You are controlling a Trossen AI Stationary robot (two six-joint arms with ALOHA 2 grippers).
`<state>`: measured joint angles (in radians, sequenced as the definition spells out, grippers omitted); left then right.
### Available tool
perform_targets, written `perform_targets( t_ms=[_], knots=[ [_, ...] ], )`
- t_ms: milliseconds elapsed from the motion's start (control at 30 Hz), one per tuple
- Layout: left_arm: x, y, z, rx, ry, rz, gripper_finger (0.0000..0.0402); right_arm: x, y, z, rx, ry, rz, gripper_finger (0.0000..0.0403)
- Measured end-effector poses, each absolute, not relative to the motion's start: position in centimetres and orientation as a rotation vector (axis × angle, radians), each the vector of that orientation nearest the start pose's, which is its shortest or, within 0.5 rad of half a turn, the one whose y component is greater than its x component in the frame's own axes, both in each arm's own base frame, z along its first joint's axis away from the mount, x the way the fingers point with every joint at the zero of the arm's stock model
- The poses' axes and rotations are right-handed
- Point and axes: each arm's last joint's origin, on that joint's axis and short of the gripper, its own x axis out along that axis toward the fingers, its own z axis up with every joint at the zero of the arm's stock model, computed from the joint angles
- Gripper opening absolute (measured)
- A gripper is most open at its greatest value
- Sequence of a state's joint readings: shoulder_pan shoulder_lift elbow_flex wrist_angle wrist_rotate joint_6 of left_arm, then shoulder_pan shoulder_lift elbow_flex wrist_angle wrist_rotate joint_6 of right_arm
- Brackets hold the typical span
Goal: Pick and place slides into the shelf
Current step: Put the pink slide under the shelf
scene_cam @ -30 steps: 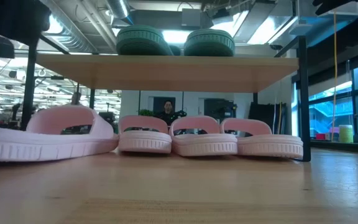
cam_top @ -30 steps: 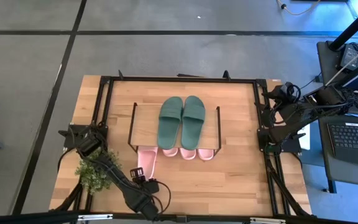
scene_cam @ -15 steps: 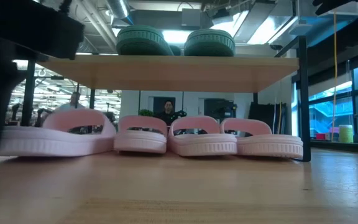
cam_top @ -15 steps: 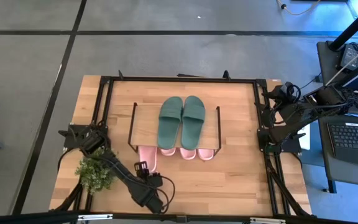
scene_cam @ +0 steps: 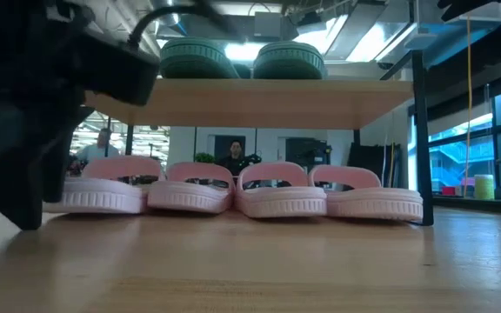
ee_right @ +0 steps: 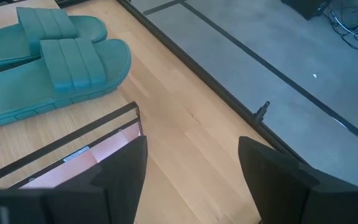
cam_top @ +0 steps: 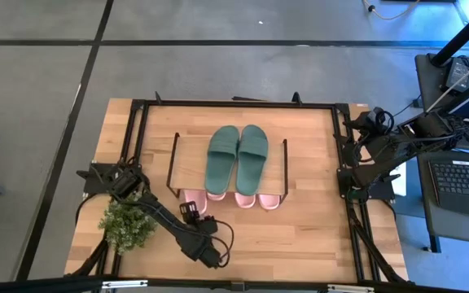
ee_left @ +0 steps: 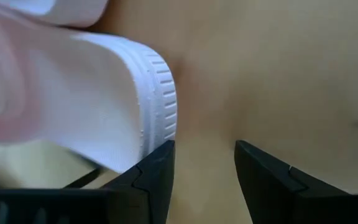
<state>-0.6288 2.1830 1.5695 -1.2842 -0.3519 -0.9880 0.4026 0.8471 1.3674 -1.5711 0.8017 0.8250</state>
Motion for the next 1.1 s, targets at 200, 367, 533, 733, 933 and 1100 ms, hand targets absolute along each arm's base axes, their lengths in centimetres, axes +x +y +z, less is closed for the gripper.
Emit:
perform_targets(
  t_ms=[200,367,533,733,933,1100],
  knots=[
    [30.8,-20.7,13.9,0.163,1.529,0.656,0.0159,7.4,0.9,39.9,0.147,0.650,-0.664,0.0253],
    [31.0,-20.3,14.0,0.166,1.517,0.670,0.0159,7.4,0.9,39.9,0.147,0.650,-0.664,0.0253],
    [30.7,-19.4,13.3,0.171,1.554,0.697,0.0159,7.4,0.9,39.9,0.147,0.649,-0.664,0.0253],
    [30.0,-18.8,12.5,0.168,1.579,0.731,0.0159,7.4,0.9,39.9,0.149,0.649,-0.664,0.0253],
    [30.0,-18.5,12.4,0.190,1.566,0.748,0.0159,7.4,0.9,39.9,0.150,0.648,-0.665,0.0253],
    [30.1,-18.1,12.4,0.194,1.572,0.764,0.0159,7.5,0.9,39.9,0.149,0.651,-0.667,0.0253]
  ],
)
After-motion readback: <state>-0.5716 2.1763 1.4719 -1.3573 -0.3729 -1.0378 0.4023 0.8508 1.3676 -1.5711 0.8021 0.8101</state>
